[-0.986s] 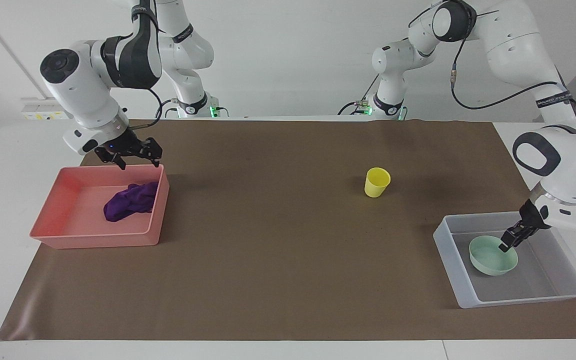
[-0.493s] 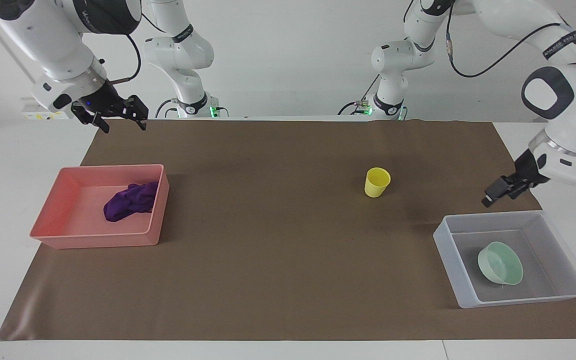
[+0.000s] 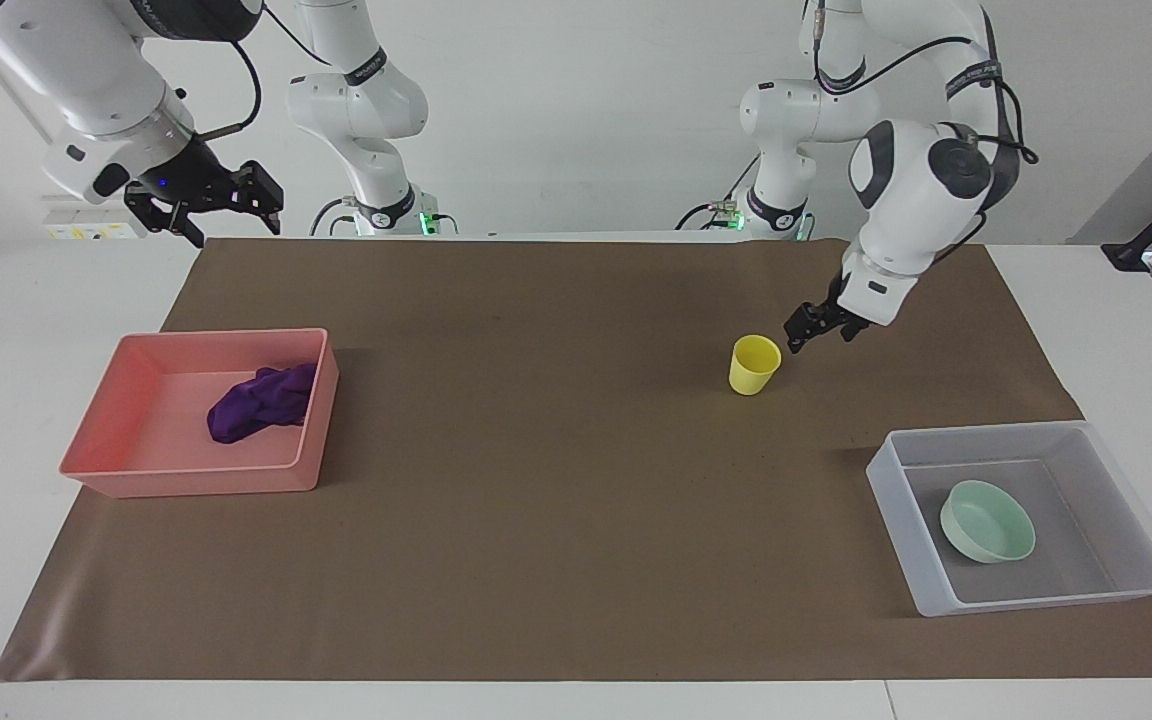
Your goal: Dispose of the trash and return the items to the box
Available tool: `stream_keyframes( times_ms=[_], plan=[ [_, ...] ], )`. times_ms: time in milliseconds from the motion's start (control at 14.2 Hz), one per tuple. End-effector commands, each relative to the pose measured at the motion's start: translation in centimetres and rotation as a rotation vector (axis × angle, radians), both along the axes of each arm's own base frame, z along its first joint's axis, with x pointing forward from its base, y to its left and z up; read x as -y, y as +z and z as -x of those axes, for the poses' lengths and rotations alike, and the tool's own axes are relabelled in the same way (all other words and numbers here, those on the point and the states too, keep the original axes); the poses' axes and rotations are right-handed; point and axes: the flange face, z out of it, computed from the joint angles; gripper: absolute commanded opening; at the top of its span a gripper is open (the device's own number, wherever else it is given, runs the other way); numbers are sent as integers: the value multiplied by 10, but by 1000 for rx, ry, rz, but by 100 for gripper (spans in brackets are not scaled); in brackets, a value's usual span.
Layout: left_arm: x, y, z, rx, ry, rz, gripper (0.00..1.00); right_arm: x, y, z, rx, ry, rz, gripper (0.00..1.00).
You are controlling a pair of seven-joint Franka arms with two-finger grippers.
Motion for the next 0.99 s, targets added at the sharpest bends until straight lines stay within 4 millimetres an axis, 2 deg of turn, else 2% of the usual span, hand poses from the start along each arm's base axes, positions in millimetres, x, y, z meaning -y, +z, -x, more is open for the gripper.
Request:
stream_keyframes(
  times_ms=[0, 70, 141, 211, 282, 634, 775, 915],
  plan=[
    [6, -25, 26, 27, -7, -7, 100, 2, 1, 1, -2, 22, 1, 99],
    [10, -34, 31, 35, 2, -7, 93, 2, 0, 1, -2, 22, 1, 99],
    [12, -45, 35, 38, 43, -8, 64, 3, 1, 0, 3, 21, 1, 99],
    [16, -51, 39, 44, 42, -7, 5, 3, 2, -2, 18, 23, 2, 100],
    [15, -56, 39, 52, 53, -5, 0, 2, 2, -2, 22, 23, 3, 99],
    [7, -60, 34, 55, 44, -4, 0, -1, 1, -6, 57, 44, 5, 99],
    [4, -53, 17, 64, 63, 2, 0, -1, 0, -6, 56, 71, 0, 100],
    [6, -13, -22, 131, 92, 31, 0, 2, -1, -5, 56, 106, -7, 100]
  ],
)
